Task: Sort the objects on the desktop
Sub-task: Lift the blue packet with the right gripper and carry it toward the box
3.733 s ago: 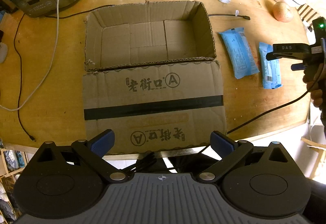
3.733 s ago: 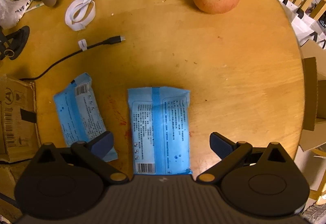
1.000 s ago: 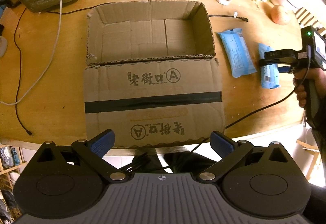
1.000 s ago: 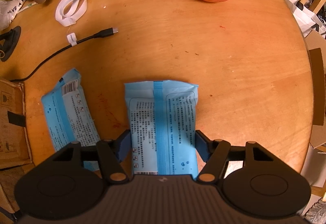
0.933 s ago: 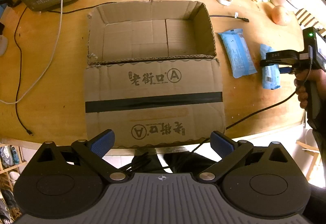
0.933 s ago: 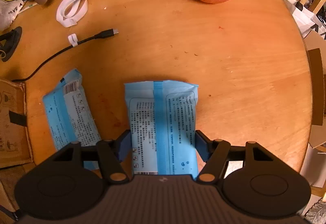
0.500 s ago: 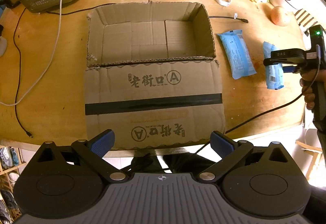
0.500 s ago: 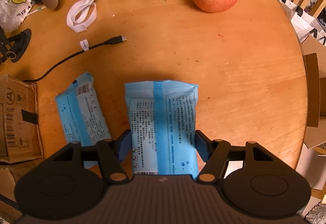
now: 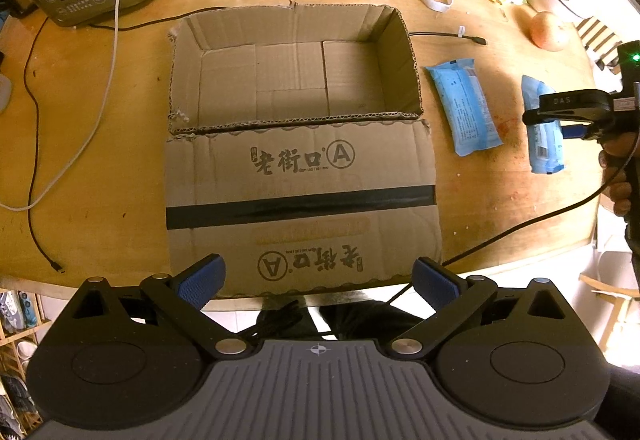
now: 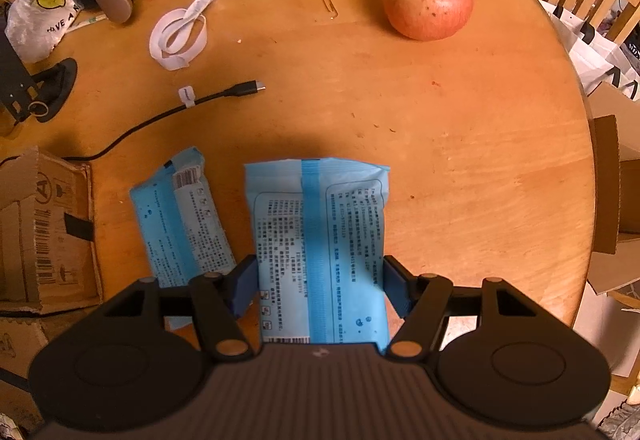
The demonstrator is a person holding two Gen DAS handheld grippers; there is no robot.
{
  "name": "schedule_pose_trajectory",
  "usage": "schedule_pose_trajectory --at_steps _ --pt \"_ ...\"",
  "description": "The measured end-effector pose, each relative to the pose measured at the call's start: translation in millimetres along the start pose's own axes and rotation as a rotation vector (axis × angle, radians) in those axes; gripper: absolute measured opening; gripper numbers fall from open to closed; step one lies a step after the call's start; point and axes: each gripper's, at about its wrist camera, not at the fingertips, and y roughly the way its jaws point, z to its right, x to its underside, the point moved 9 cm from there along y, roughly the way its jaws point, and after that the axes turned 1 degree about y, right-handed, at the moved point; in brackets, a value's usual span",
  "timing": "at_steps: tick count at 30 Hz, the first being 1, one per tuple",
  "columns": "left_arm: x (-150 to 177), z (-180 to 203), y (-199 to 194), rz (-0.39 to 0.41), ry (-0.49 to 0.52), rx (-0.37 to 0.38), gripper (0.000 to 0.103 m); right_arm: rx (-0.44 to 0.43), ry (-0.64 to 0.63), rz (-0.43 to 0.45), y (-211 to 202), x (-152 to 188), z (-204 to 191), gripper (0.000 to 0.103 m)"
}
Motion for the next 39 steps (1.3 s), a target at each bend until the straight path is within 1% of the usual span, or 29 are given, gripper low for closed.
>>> schedule_pose_trajectory --at_steps 16,29,39 --pt "-1 -1 1 -0.003 -0.002 0.008 0.103 -0.005 -0.023 -0.003 -23 0 -6 0.064" --pt "0 -1 1 -0.003 -0.004 0.015 0.103 0.002 -0.032 0.013 -53 -5 -9 0.065" --pt "0 -2 2 -0.003 -0.007 0.019 0.103 -0.003 -0.037 0.017 -62 -5 -13 0.065"
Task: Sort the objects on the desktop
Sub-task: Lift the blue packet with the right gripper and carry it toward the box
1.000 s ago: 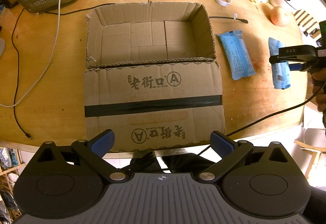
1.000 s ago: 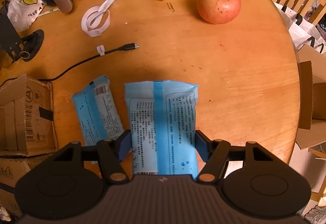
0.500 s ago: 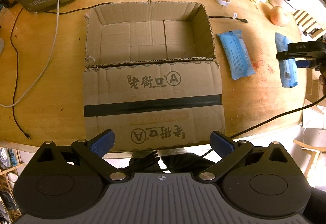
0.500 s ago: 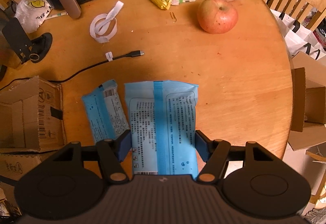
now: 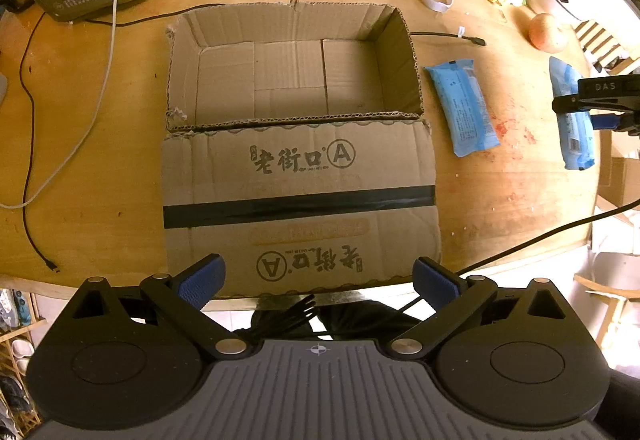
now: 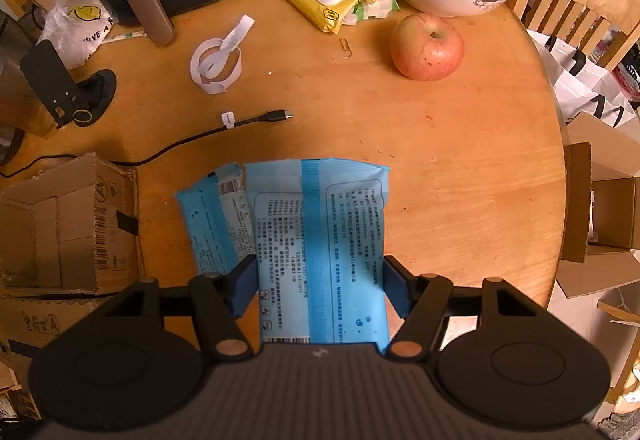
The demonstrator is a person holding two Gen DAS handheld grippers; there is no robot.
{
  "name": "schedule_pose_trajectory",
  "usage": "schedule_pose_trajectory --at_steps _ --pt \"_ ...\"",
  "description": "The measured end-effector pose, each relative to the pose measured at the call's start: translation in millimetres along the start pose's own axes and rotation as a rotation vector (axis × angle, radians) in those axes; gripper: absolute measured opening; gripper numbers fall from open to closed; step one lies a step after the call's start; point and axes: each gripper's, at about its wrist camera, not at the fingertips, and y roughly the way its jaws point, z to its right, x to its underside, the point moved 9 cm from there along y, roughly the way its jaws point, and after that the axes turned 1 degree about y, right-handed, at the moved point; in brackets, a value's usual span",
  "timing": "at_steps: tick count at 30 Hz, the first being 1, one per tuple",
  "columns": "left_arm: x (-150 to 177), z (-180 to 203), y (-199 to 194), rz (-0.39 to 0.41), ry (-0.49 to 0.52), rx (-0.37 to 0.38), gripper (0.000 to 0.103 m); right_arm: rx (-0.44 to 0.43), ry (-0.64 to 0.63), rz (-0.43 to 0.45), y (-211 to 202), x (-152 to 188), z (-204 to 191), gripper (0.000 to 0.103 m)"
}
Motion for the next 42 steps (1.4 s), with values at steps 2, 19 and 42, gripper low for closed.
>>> schedule_pose_trajectory --at_steps 2,19,42 --pt "0 0 0 0.000 -0.001 0.000 0.103 -0.001 -0.001 0.001 0 0 -1 0.065" --pt "2 -7 -1 0.001 -0.009 0.001 0.103 -0.005 -0.009 -0.001 1 2 -13 0.065" --pt "6 -31 -4 0.002 -0.031 0.002 0.103 -0.021 -0.030 0.000 1 2 -45 0.065"
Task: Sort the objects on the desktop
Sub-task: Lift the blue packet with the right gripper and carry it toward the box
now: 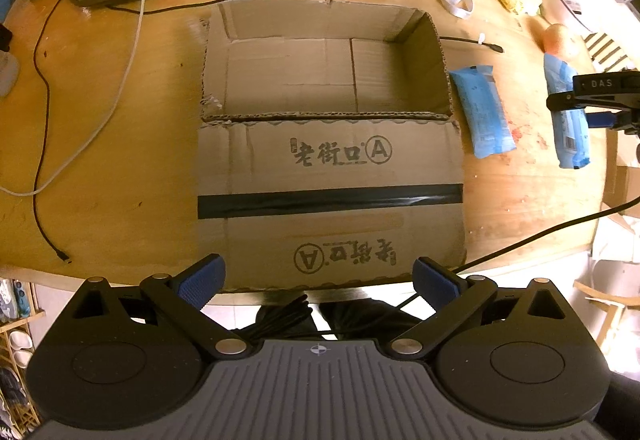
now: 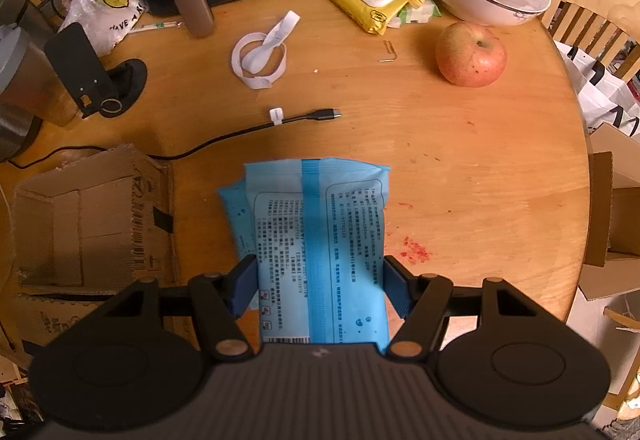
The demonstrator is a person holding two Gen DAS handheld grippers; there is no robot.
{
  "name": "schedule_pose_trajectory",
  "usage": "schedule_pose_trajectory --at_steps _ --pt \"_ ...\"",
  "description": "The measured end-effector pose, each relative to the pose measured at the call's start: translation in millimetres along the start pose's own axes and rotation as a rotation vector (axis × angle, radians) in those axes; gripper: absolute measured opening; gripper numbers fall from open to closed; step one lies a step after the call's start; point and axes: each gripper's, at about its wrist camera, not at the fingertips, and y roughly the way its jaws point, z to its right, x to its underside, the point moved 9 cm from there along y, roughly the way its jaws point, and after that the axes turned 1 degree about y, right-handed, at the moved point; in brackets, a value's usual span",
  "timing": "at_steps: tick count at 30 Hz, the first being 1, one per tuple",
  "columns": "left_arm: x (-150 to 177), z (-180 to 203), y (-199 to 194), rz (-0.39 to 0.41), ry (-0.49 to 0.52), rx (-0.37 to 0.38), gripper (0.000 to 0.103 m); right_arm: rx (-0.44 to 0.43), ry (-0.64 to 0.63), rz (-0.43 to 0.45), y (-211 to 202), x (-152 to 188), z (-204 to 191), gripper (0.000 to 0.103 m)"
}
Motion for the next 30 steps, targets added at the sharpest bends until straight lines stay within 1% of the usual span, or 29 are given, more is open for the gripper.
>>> schedule_pose_trajectory --at_steps 30 --pt "4 -32 -3 -0.004 -0.025 0.008 0.103 -0.016 -0.020 0.001 2 4 -50 0.065"
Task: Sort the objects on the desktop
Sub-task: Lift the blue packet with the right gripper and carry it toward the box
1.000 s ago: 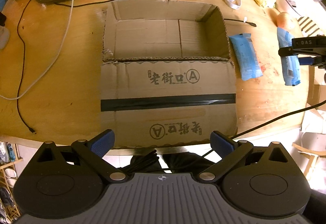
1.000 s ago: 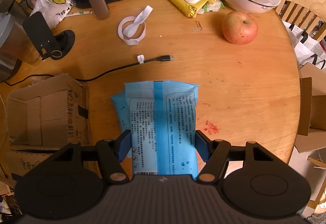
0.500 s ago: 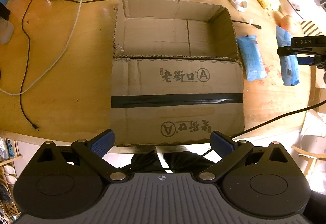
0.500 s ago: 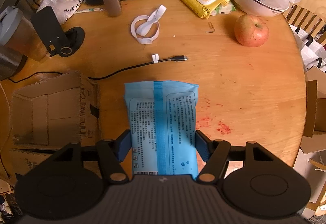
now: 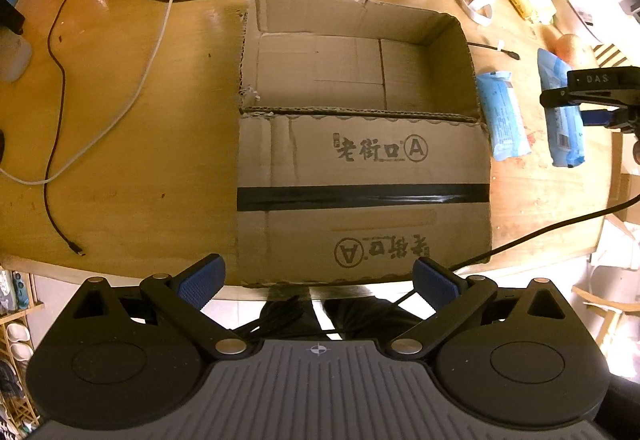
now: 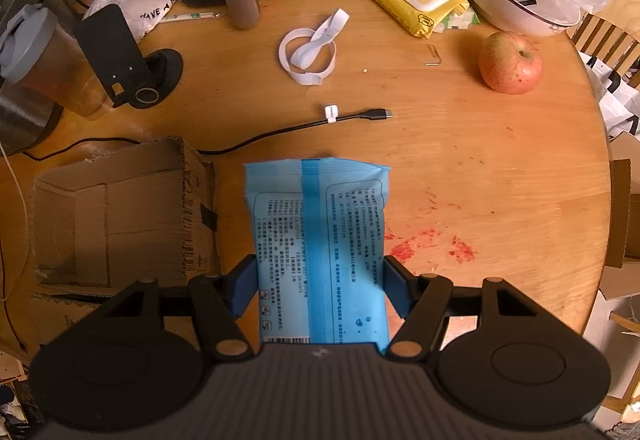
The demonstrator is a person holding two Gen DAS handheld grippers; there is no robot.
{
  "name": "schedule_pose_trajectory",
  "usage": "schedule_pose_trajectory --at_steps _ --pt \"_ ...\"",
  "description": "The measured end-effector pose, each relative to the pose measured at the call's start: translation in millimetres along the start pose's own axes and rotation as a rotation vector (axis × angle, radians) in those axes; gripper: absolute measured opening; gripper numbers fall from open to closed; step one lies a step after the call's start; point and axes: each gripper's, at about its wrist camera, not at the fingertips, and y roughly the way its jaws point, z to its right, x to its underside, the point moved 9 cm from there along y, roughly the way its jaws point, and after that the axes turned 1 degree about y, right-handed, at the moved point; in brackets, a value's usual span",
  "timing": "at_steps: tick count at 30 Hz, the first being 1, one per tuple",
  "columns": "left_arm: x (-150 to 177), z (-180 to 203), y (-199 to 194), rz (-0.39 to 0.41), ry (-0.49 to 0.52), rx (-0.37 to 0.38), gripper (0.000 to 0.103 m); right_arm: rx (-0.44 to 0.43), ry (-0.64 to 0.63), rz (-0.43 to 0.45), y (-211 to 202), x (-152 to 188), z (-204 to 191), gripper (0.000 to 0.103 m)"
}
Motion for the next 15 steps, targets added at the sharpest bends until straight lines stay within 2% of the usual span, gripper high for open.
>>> schedule_pose_trajectory --at_steps 15 --pt "-1 -13 1 -0.002 0.004 0.009 0.103 -0.009 -0.004 0.002 0 1 -25 0.065"
